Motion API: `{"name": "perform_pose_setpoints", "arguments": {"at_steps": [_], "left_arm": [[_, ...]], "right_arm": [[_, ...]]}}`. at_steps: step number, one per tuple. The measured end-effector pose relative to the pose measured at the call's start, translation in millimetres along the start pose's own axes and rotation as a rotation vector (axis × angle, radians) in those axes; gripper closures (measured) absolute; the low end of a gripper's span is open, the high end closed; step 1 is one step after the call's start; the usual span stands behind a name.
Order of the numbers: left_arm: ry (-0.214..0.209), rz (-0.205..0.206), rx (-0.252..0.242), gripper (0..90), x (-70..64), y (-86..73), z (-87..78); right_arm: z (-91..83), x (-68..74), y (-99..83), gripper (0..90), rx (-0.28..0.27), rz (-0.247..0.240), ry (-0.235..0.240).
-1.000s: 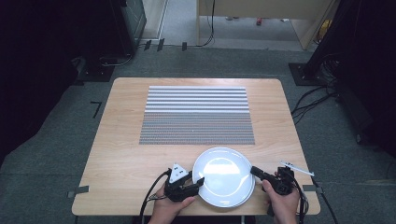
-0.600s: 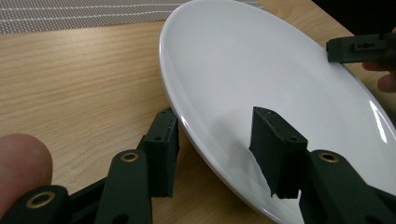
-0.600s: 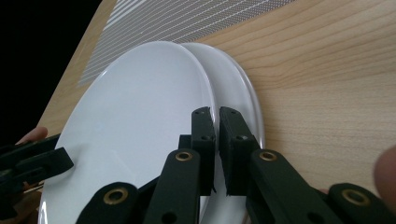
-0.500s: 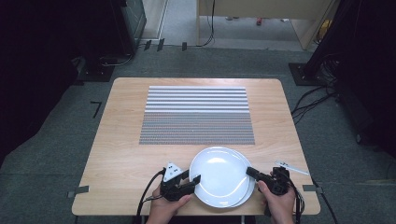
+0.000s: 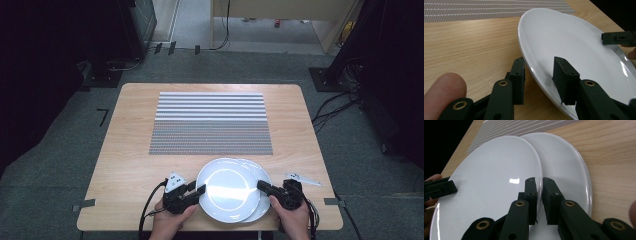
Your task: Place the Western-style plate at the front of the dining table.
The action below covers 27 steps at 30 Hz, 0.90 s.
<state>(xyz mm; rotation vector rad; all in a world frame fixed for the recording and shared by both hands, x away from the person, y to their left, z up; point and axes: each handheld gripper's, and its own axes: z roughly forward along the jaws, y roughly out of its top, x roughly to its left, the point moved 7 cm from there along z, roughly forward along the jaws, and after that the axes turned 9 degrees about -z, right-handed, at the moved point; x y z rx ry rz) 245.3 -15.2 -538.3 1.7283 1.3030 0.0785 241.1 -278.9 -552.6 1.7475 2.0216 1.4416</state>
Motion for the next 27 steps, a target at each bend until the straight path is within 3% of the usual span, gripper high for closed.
{"name": "perform_pose_setpoints", "arguments": {"at_steps": [10,16,27], "left_arm": [[-0.04,-0.043,0.008,67.3,3.0,0.6,-0.2],[-0.067,-0.063,0.011,68.8,5.5,1.3,-0.6],[-0.083,-0.072,0.018,69.8,7.2,2.9,1.3]], "right_arm": [[-0.3,3.0,-6.3,77.5,0.075,0.039,0.008],[-1.0,3.6,-7.2,78.0,0.085,0.086,0.015],[-1.3,2.7,-6.7,76.1,0.101,0.121,0.03]]}}
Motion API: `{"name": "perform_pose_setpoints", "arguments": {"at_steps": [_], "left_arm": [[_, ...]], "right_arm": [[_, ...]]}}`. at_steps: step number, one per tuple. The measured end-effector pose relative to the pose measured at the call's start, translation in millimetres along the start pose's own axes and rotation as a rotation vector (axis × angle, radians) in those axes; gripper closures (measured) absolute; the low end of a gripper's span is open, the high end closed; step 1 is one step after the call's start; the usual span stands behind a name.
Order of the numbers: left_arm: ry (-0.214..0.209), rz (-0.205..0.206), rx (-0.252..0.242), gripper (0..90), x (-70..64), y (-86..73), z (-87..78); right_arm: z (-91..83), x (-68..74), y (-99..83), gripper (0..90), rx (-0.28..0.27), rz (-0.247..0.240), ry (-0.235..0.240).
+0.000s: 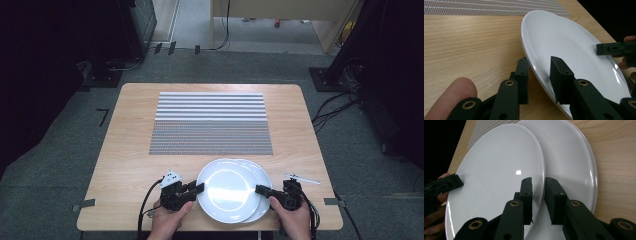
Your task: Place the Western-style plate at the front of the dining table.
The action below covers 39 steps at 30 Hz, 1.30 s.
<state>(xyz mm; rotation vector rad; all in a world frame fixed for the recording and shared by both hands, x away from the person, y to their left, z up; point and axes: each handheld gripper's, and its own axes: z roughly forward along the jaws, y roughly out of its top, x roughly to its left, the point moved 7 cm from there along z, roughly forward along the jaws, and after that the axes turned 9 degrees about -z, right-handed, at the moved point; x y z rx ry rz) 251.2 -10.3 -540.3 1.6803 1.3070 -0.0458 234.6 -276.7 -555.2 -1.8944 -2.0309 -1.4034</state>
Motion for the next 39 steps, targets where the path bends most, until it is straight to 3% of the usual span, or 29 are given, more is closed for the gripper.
{"name": "perform_pose_setpoints", "arguments": {"at_steps": [9,15,19,24,31,39], "left_arm": [[0.007,-0.01,0.002,70.4,0.1,0.0,-1.6],[0.014,0.008,-0.007,71.3,-1.3,2.2,-3.9],[0.017,-0.001,-0.008,71.2,-0.7,2.3,-4.5],[0.018,-0.02,-0.005,71.7,-0.7,2.2,-5.8],[0.033,-0.016,-0.029,73.1,-0.3,11.1,-11.3],[0.054,-0.043,-0.084,75.3,8.5,35.3,-27.6]], "right_arm": [[1.0,-0.4,-0.8,81.2,-0.018,0.066,0.008],[-1.7,1.8,6.3,84.0,-0.092,0.093,0.025],[-2.4,4.4,9.2,84.8,-0.111,0.088,0.02],[-4.8,6.2,13.7,85.7,-0.132,0.137,0.037],[-2.5,11.8,21.2,85.3,-0.15,0.116,0.021],[9.3,28.8,37.9,85.1,-0.135,0.098,0.055]]}}
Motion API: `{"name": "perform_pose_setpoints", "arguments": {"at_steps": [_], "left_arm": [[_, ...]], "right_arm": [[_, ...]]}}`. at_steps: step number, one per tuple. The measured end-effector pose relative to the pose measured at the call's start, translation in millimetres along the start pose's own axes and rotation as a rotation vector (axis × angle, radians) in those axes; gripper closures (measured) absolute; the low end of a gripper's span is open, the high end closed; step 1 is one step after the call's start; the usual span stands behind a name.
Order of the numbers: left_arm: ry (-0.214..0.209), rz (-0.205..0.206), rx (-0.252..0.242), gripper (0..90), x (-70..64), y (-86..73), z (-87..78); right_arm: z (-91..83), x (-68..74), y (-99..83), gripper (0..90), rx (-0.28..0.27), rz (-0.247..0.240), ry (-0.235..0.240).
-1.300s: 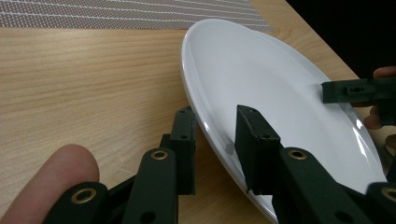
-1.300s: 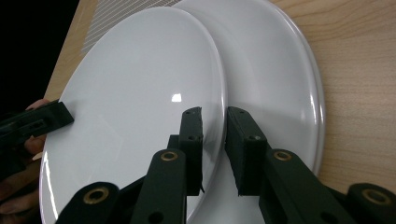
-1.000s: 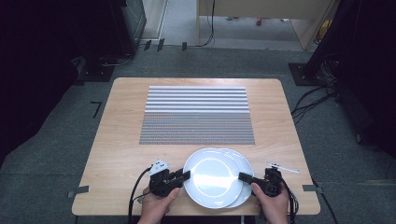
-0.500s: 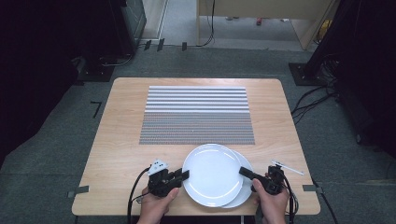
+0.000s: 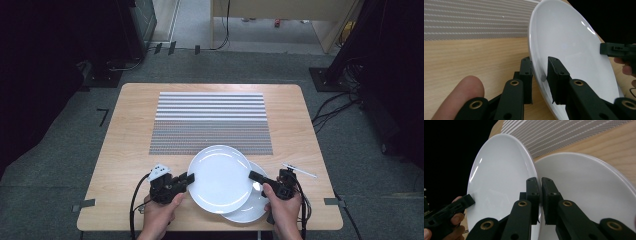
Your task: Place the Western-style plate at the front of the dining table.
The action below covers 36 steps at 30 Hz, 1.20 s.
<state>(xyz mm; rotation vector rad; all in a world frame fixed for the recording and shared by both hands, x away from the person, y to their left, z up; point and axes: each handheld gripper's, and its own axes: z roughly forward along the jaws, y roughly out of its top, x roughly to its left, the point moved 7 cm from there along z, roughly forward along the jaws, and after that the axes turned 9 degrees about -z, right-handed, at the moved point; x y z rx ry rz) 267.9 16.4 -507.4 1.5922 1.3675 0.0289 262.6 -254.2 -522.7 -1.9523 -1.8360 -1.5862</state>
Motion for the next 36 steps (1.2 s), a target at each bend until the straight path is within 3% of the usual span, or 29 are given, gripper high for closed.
{"name": "perform_pose_setpoints", "arguments": {"at_steps": [6,11,15,27,36], "left_arm": [[0.007,-0.018,-0.02,75.2,5.6,17.1,-5.2],[0.015,-0.017,-0.021,75.0,8.2,33.0,-4.7],[0.019,-0.031,-0.014,74.8,12.3,45.4,0.9],[0.006,-0.105,-0.023,74.7,26.5,80.7,21.8],[0.034,-0.114,-0.036,74.6,36.5,101.5,38.4]], "right_arm": [[12.6,11.4,16.7,85.3,-0.006,-0.002,0.023],[22.6,14.5,29.7,85.4,-0.004,0.025,0.042],[28.2,16.6,40.3,85.7,-0.006,0.043,0.05],[42.7,23.6,79.9,86.6,-0.043,0.011,0.037],[60.5,20.8,98.9,86.4,-0.056,0.018,0.021]]}}
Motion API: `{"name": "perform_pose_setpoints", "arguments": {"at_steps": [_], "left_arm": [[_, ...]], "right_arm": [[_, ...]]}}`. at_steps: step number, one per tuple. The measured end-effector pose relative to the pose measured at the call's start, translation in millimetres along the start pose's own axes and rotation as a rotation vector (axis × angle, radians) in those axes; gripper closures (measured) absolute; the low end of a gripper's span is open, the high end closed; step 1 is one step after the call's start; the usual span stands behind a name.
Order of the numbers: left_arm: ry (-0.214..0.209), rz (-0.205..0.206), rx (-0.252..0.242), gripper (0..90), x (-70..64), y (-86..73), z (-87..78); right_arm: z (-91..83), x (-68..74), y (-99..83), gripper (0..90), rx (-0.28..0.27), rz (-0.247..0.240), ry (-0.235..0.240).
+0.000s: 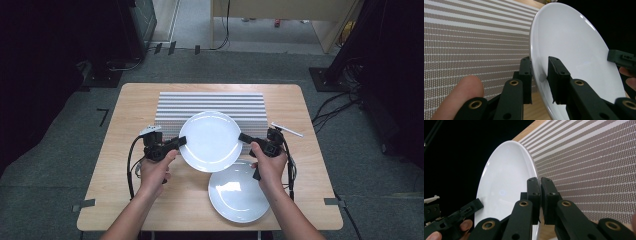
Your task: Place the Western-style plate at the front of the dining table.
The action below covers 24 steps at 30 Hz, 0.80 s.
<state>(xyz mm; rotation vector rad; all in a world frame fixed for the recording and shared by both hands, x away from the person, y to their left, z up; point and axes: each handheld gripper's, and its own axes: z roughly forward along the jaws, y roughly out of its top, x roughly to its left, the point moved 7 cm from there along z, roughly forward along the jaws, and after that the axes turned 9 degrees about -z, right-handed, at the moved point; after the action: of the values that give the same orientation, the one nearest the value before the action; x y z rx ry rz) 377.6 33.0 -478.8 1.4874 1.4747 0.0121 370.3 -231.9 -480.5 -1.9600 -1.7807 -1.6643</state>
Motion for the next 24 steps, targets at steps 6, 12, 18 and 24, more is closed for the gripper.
{"name": "perform_pose_setpoints", "arguments": {"at_steps": [6,12,18,24], "left_arm": [[0.025,-0.012,0.005,74.6,7.9,10.8,14.8],[0.029,-0.058,0.019,74.2,17.3,15.0,30.6],[0.055,-0.052,0.008,74.4,18.0,26.5,43.2],[0.08,-0.07,0.014,74.3,24.0,36.6,56.4]], "right_arm": [[15.2,-7.2,8.4,86.4,-0.005,0.02,-0.011],[30.1,-16.1,19.9,86.5,-0.022,0.041,-0.021],[41.4,-26.0,26.0,86.5,-0.018,0.07,-0.029],[53.6,-31.8,34.2,86.4,-0.021,0.094,-0.043]]}}
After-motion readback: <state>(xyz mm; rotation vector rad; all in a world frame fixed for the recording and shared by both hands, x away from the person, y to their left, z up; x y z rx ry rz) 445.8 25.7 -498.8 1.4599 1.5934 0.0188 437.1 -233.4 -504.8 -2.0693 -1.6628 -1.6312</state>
